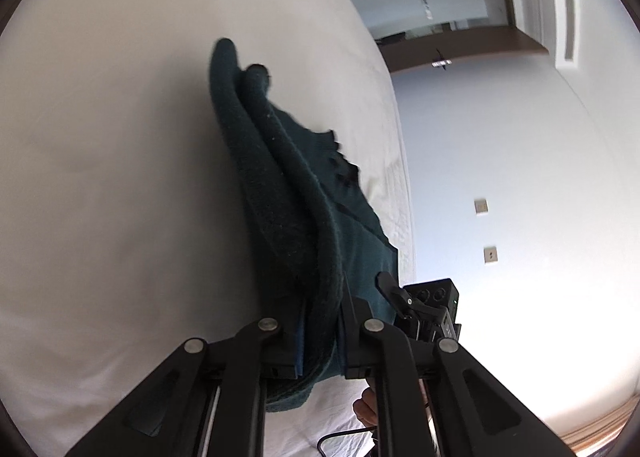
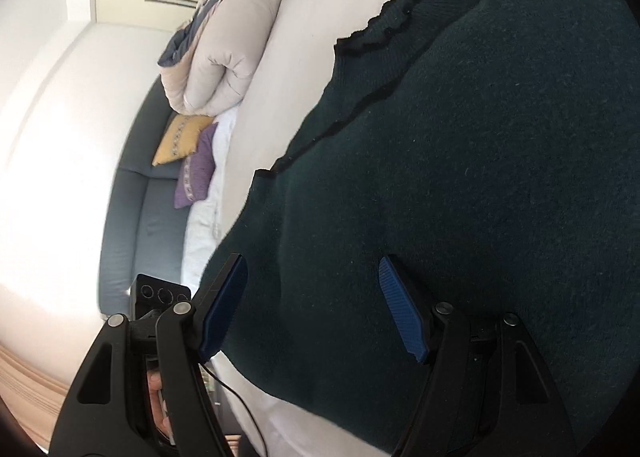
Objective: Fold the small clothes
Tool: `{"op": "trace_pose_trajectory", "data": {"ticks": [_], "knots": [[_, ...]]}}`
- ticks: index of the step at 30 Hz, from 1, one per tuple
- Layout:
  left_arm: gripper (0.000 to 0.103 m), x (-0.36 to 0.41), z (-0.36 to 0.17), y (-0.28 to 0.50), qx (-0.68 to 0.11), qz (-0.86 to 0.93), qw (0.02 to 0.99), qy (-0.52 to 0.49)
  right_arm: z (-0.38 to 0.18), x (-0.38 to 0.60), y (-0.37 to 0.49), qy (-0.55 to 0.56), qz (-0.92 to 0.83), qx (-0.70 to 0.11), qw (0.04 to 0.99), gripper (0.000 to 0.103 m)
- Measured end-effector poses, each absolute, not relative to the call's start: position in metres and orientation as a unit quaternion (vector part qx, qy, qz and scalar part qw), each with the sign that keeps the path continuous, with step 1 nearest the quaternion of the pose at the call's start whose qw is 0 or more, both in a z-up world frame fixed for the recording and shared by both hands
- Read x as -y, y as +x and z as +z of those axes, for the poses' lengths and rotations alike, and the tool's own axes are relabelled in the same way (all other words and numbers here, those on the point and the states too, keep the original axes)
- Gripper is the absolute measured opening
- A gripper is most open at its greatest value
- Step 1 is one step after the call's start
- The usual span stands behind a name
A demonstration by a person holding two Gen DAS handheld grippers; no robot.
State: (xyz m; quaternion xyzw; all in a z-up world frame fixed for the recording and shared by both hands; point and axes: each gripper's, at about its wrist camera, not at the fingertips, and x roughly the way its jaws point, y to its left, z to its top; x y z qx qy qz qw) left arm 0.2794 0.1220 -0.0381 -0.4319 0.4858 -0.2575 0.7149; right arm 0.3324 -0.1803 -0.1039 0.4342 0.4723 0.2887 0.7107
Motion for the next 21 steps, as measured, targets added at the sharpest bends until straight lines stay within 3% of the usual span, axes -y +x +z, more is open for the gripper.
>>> {"op": "trace_pose_trajectory", "data": {"ticks": [7, 15, 17, 19, 21], "knots": [[0.011, -0.014, 0.0, 0.298, -0.494, -0.313, 0.739, -0.335, -0.098, 0.244, 0.347, 0.525, 0.3, -0.424, 0.674, 0.074], [0.014, 0.105, -0.038, 0.302, -0.534, -0.354, 0.723, -0.259, -0.117, 0.297, 0.375, 0.582, 0.3, -0.423, 0.626, 0.078], [0.023, 0.112, -0.045, 0.297, -0.538, -0.352, 0.727, -0.241, -0.117, 0.298, 0.379, 0.575, 0.299, -0.43, 0.628, 0.078], [0.052, 0.113, -0.042, 0.288, -0.53, -0.366, 0.728, -0.233, -0.116, 0.296, 0.385, 0.567, 0.298, -0.437, 0.631, 0.078], [0.07, 0.109, -0.032, 0.278, -0.514, -0.384, 0.733, -0.225, -0.114, 0.294, 0.391, 0.559, 0.297, -0.44, 0.637, 0.078]]}}
